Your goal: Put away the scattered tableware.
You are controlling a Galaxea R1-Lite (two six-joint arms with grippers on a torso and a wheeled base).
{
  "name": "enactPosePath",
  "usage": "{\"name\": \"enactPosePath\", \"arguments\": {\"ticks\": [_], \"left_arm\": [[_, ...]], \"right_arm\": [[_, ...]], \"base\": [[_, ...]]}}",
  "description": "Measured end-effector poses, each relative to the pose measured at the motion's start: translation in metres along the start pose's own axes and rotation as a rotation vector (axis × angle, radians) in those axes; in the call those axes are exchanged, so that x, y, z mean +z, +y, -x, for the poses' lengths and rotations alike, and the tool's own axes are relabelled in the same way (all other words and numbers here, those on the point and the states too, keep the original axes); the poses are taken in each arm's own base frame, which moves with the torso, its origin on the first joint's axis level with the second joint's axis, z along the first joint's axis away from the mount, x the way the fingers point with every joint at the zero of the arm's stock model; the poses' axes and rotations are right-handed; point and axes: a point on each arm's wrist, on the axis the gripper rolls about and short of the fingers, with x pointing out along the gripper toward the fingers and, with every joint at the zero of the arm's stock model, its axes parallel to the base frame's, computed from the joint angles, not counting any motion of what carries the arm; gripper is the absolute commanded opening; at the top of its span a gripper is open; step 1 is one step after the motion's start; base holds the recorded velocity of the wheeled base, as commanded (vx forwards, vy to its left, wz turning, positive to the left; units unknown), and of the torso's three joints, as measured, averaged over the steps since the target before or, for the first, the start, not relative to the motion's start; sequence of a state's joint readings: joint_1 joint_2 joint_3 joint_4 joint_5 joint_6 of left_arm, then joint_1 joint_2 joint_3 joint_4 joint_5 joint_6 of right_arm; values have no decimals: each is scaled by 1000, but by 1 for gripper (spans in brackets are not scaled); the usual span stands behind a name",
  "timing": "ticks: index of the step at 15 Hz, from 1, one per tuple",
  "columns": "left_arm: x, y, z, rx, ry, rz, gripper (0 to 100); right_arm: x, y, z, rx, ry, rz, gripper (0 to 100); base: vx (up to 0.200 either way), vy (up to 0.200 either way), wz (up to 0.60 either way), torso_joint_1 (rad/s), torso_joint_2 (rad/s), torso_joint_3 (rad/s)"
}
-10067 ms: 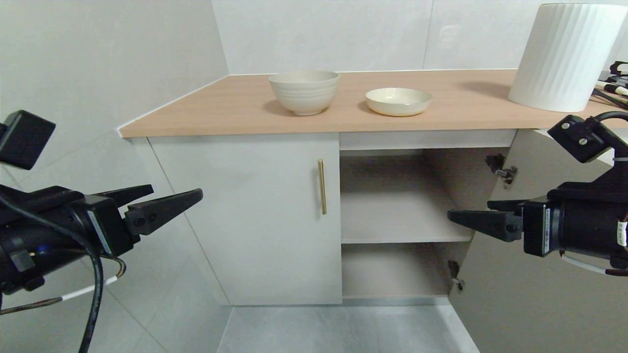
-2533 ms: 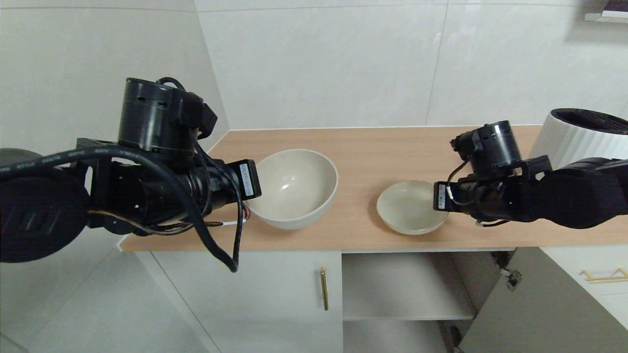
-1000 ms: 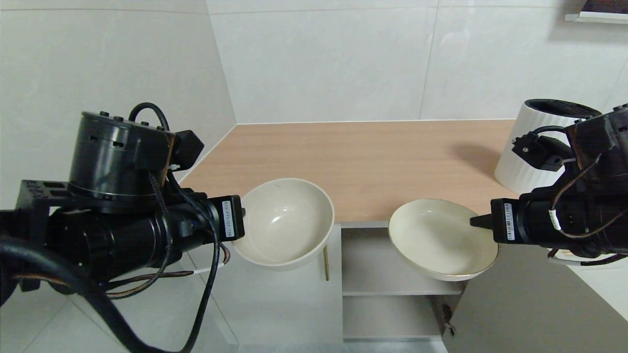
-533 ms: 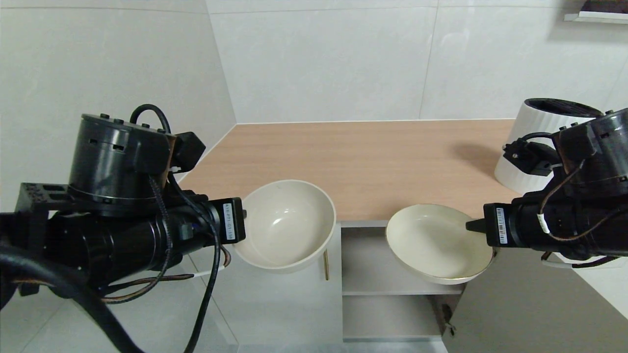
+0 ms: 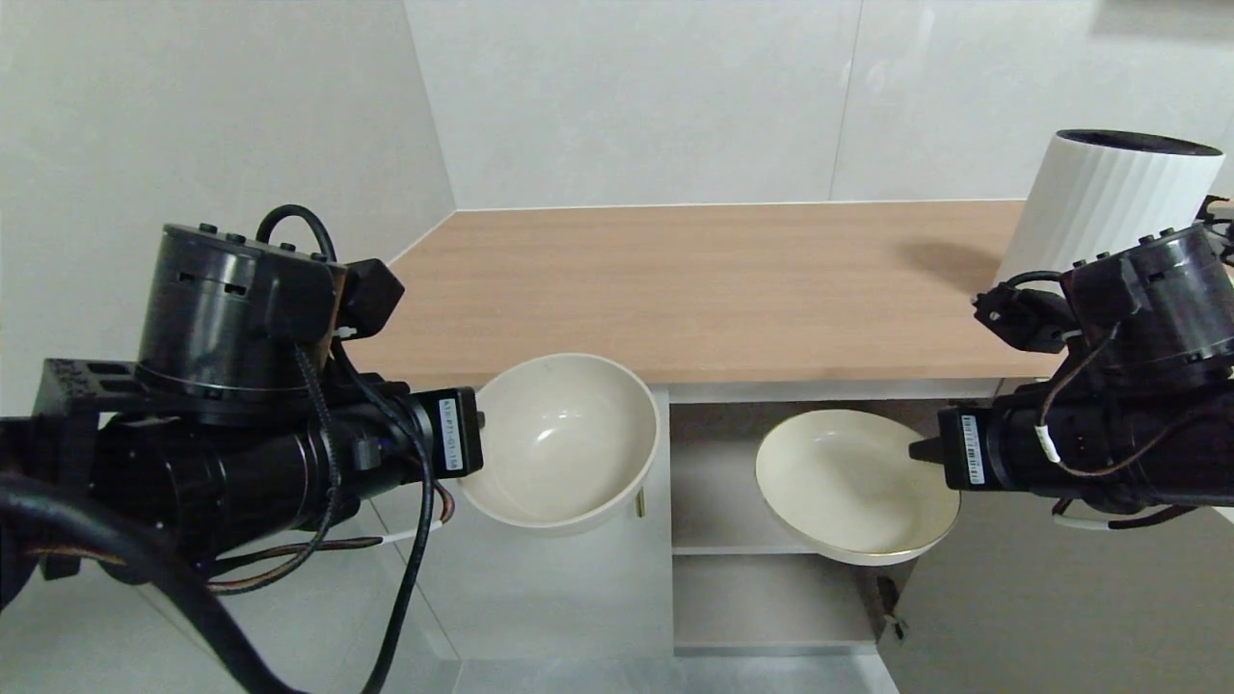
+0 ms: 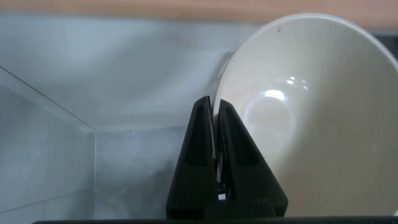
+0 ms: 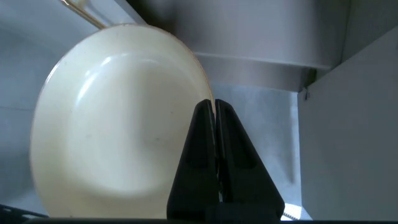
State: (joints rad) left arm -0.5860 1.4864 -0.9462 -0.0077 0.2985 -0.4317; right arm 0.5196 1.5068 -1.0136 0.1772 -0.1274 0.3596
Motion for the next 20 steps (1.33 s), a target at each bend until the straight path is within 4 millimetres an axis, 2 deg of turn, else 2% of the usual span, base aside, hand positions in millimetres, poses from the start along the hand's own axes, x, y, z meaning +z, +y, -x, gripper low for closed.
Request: {"name": "enactPosePath", "arguments": {"ticks": [10,17,20], "left_arm": [[0,0,0,0,1,-1,0],[0,0,0,1,1,-2,0],[-1,0,-1,2,4,-3,0]], "right_arm": [[-3,0,-11,-13,30,5,0],[-3,1,-14,-16,40,6,0],[-6,2,-22,-21,63,21,0]], "base": [[0,0,0,-131,449,317],[0,0,0,-13,69,54],[0,0,0,0,0,0]]}}
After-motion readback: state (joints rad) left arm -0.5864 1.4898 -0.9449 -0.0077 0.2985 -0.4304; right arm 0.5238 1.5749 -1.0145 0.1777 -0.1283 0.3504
